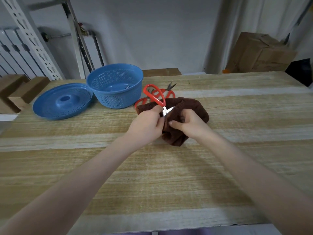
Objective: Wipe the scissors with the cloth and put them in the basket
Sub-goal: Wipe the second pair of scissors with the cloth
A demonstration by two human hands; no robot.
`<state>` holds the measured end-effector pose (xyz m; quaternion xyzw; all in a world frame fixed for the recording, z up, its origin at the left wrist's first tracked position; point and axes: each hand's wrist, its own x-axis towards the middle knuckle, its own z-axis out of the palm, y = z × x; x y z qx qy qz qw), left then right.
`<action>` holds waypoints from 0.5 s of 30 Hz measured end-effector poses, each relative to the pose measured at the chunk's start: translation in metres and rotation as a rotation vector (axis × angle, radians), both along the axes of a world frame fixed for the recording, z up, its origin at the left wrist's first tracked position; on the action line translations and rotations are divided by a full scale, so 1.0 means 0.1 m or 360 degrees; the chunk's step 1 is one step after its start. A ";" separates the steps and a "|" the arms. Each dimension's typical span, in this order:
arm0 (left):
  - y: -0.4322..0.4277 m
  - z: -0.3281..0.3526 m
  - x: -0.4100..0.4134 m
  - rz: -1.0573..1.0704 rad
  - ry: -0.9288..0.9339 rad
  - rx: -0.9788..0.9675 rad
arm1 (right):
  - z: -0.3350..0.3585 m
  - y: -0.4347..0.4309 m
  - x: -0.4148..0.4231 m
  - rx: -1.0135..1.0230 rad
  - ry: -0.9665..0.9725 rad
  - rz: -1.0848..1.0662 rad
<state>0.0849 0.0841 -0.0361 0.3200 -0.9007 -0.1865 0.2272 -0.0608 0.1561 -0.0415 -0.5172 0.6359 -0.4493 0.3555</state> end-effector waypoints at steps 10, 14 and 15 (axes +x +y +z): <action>-0.04 0.10 0.01 -0.0064 0.0023 -0.0060 | -0.07 -0.04 0.13 -0.0283 -0.0318 -0.0216; -0.01 0.12 0.04 -0.0078 0.0070 -0.0022 | -0.05 -0.02 0.07 -0.0238 -0.0503 -0.0159; 0.00 0.12 0.04 -0.0083 0.0074 -0.0023 | -0.04 -0.01 0.06 -0.0223 -0.0530 -0.0154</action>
